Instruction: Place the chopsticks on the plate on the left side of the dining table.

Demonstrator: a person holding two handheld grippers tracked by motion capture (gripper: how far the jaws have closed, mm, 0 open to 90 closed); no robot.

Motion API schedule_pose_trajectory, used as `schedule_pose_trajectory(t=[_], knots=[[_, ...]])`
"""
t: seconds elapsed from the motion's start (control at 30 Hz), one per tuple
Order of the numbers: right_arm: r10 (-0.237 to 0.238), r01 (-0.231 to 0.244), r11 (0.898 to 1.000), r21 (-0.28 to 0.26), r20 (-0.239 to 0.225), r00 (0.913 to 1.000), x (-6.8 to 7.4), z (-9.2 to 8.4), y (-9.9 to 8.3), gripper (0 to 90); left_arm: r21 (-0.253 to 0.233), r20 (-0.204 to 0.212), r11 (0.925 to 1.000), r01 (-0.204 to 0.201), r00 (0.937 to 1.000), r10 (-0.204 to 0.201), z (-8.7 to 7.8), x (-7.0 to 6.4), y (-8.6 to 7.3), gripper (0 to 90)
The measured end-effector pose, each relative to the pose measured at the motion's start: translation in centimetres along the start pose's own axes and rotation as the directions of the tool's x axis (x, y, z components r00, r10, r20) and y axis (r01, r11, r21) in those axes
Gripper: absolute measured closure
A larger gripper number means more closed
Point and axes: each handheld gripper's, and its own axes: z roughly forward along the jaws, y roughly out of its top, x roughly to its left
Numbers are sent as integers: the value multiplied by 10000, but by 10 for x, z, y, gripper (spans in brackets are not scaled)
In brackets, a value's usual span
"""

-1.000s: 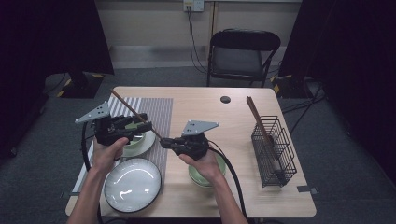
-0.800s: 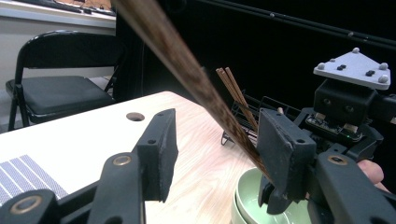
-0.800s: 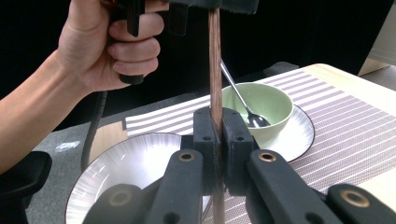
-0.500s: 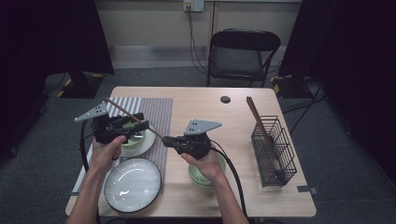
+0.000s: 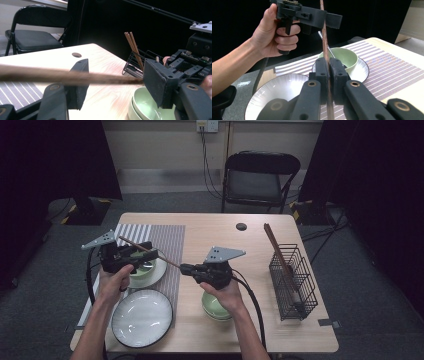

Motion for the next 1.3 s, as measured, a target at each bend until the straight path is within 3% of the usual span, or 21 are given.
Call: schedule_pose_trajectory(t=[0.13, 0.2, 0.33, 0.43, 0.5, 0.63, 0.67, 0.77, 0.83, 0.93, 0.97, 1.0, 1.03, 1.13, 1.3], knots=[[106, -105, 9999, -58, 224, 9997, -4, -6, -2, 867, 41, -258, 10000, 90, 9996, -89, -4, 2, 1, 328], [194, -190, 9998, -97, 375, 9991, -8, -8, -3, 867, 55, -523, 9999, -94, 9986, 96, -3, -1, 2, 325], [377, -371, 9993, -88, 796, 9961, -16, -15, -6, 867, 144, -403, 9989, -436, 9982, 442, -2, -5, 3, 324], [429, -438, 9990, 73, 1013, 9939, -20, -18, -8, 867, 116, -448, 9957, -919, 9947, 924, -3, -12, 6, 310], [473, -497, 9985, 226, 969, 9942, -20, -16, -11, 867, 153, -554, 9905, -1367, 9890, 1373, -3, -17, 8, 306], [386, -423, 9980, 459, 781, 9962, -16, -11, -13, 867, 268, -309, 9809, -1925, 9807, 1933, 1, -24, 9, 278], [415, -451, 9979, 456, 781, 9961, -15, -10, -13, 867, 431, -391, 9756, -2154, 9754, 2171, 2, -24, 8, 257], [366, -397, 9980, 492, 614, 9974, -12, -7, -12, 867, 690, -372, 9714, -2271, 9725, 2300, 8, -23, 4, 250], [272, -310, 9976, 626, 596, 9979, -10, -6, -11, 867, 997, -415, 9612, -2571, 9641, 2622, 12, -23, 1, 247], [244, -290, 9964, 797, 570, 9981, -9, -5, -11, 867, 1443, -210, 9483, -2828, 9572, 2887, 16, -25, -2, 257], [250, -294, 9962, 822, 538, 9982, -9, -5, -12, 867, 1573, -265, 9395, -3043, 9497, 3121, 17, -26, -3, 261], [255, -301, 9959, 851, 547, 9982, -8, -5, -12, 867, 1674, -209, 9350, -3127, 9470, 3204, 18, -26, -4, 264], [260, -308, 9955, 891, 543, 9982, -8, -5, -13, 868, 1706, -37, 9346, -3120, 9483, 3172, 19, -26, -5, 261], [269, -316, 9956, 880, 541, 9982, -7, -6, -13, 867, 2005, 79, 9214, -3327, 9411, 3381, 22, -27, -8, 263], [267, -306, 9970, 710, 552, 9981, -8, -13, -7, 867, 2269, 218, 9107, -3452, 9366, 3496, 28, -27, -13, 292]])
